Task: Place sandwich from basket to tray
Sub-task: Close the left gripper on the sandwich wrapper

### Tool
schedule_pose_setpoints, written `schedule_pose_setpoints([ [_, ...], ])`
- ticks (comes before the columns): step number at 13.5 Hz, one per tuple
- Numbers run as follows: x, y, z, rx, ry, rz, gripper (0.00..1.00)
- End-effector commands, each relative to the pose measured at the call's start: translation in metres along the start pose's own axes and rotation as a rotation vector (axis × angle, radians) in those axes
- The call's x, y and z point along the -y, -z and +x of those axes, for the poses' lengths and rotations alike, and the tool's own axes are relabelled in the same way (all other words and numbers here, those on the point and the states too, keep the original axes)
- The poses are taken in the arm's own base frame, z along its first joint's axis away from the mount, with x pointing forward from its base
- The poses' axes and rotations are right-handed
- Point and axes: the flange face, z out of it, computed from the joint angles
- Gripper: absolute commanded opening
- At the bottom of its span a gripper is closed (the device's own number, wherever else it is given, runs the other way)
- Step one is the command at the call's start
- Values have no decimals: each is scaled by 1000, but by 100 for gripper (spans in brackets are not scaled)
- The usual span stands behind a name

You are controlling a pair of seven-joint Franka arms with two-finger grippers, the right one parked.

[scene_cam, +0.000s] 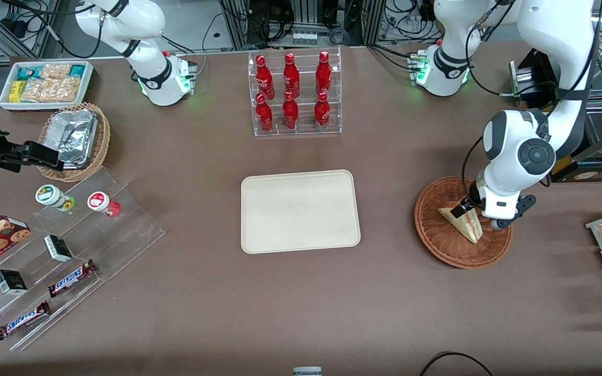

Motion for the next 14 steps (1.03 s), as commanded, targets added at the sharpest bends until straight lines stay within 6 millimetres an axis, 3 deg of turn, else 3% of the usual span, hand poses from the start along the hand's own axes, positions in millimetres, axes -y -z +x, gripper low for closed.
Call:
schedule_pose_setpoints([
  [1, 0, -8, -1, -15, 13, 0, 100],
  [4, -1, -18, 0, -13, 12, 1, 97],
  [5, -1, -19, -1, -10, 16, 0, 85],
  [7, 0, -20, -2, -5, 29, 3, 19],
  [8, 1, -20, -2, -1, 29, 6, 0],
  [11, 2, -10, -1, 5, 15, 16, 0],
  [14, -7, 29, 7, 28, 3, 49, 0],
])
